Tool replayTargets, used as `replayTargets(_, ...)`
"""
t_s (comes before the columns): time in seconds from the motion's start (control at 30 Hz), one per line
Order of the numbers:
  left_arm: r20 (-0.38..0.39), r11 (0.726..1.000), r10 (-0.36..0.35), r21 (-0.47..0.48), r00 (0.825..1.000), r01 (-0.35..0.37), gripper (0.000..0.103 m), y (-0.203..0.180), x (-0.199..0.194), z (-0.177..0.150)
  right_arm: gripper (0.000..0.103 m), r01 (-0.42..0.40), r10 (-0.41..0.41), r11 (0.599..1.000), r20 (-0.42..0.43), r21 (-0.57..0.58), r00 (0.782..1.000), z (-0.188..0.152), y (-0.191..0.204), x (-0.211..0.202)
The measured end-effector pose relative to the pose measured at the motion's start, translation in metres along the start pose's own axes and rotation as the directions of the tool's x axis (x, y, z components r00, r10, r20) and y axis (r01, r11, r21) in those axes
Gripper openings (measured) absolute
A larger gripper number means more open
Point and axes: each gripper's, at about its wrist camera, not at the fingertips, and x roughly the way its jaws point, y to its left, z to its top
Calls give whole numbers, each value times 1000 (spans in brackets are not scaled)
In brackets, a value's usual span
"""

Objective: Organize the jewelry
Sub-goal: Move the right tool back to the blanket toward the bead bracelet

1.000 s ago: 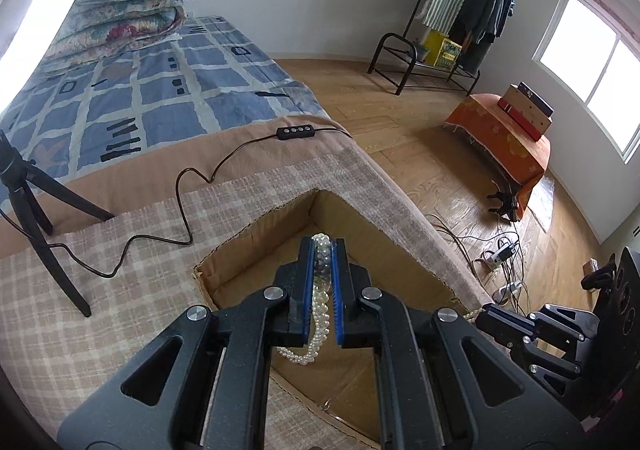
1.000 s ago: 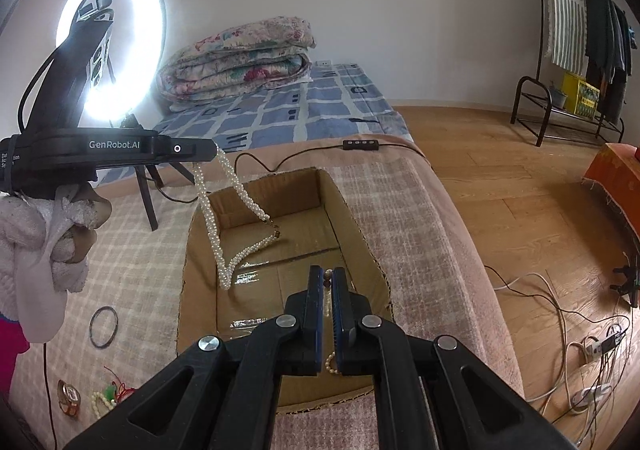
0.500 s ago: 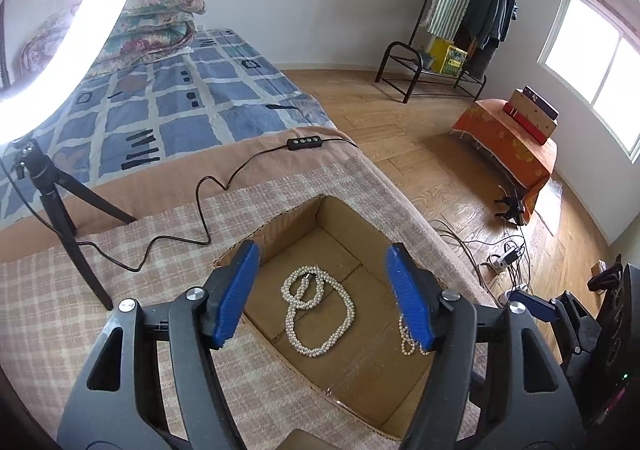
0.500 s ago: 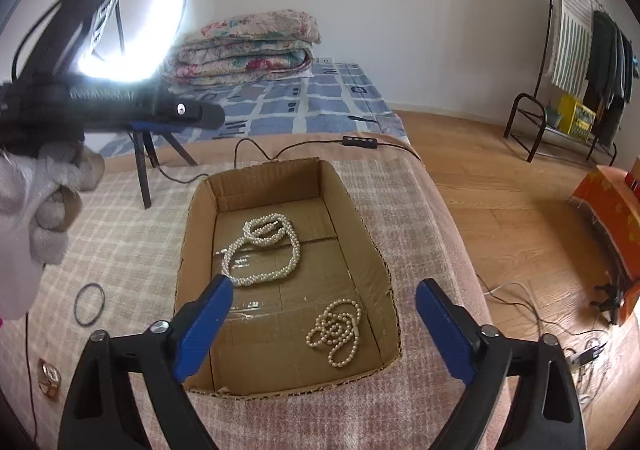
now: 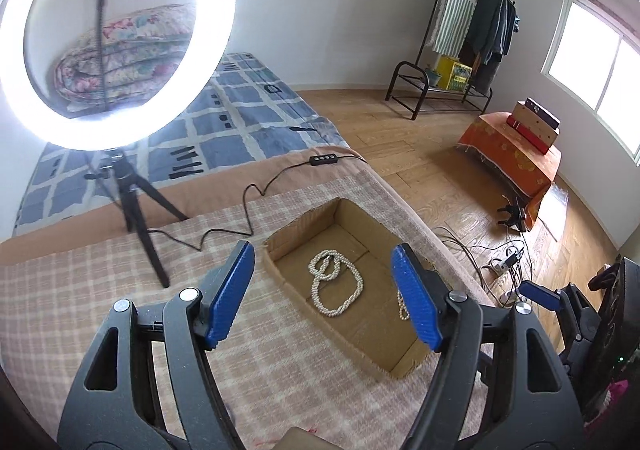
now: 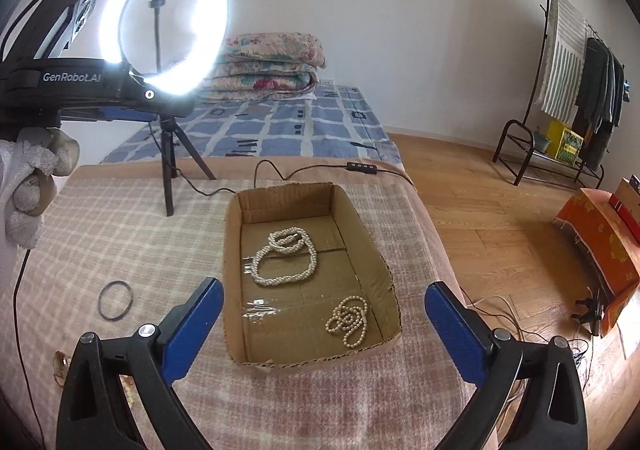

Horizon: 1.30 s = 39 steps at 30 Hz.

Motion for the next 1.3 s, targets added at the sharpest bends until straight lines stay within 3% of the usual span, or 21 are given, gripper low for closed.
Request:
replayTargets(0.4, 64, 998, 57, -44, 996, -54, 73, 44, -106, -35, 102, -55, 57, 998, 55, -41, 997, -15, 47, -49)
replayTargets(0.67, 86, 995, 89, -46, 992, -85, 73, 62, -162, -77, 99, -102, 106, 993, 81, -51, 991, -31, 75, -64)
replayTargets(0.93, 30, 993, 98, -72, 995, -95, 73, 85, -177, -135, 87, -192, 191, 978, -32, -74, 981, -51, 106, -46)
replayTargets(1.3, -85, 982, 79, -166, 993, -92, 73, 125, -155, -198, 80, -306, 301, 952, -165, -8, 939, -60, 128, -14)
